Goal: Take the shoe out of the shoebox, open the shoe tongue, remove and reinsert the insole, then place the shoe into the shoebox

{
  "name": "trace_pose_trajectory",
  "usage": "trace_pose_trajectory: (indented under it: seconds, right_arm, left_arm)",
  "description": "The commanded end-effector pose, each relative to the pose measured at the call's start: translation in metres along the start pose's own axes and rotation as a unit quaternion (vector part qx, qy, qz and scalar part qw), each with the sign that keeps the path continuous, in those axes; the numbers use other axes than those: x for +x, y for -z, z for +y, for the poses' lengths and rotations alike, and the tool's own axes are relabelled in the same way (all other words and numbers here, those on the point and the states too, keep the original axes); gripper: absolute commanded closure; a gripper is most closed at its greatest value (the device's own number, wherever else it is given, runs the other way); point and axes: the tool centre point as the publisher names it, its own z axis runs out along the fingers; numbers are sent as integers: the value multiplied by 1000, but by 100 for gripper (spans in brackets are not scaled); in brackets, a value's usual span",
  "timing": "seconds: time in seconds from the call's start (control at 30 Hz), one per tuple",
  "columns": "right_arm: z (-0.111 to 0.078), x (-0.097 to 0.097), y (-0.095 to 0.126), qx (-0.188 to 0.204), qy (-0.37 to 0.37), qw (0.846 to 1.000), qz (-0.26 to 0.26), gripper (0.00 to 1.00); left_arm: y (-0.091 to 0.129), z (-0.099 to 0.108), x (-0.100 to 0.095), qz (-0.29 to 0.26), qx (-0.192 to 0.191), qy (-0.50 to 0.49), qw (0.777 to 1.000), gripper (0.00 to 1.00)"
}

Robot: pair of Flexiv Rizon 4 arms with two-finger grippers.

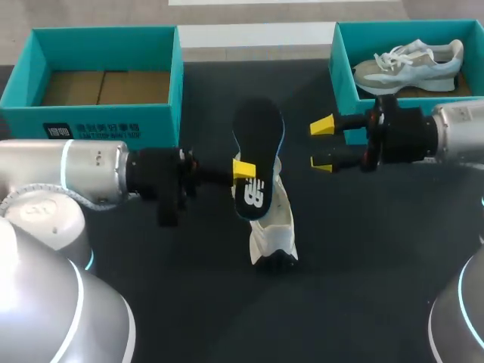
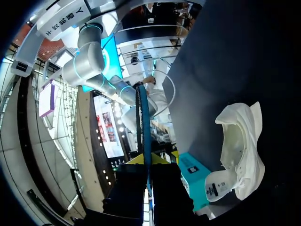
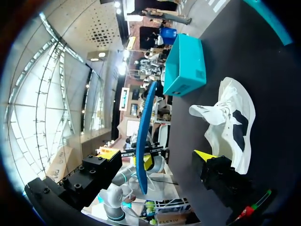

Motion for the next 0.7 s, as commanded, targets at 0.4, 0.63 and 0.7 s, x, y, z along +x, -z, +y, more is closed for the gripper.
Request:
trace_pose_trajectory:
  seconds: [0.4, 0.63, 0.7]
  right_arm:
    - [7, -3, -20, 18, -2, 1000, 16, 56]
    - [7, -3, -22, 24, -5, 1000, 19, 57]
    - [7, -2, -23, 25, -5, 999, 19, 56]
  left_arm:
    - [-47, 14, 29, 16, 5, -27, 1000, 100]
    - [-61, 18, 35, 23, 6, -34, 999, 100]
    - [-64, 18, 36, 24, 6, -34, 999, 100]
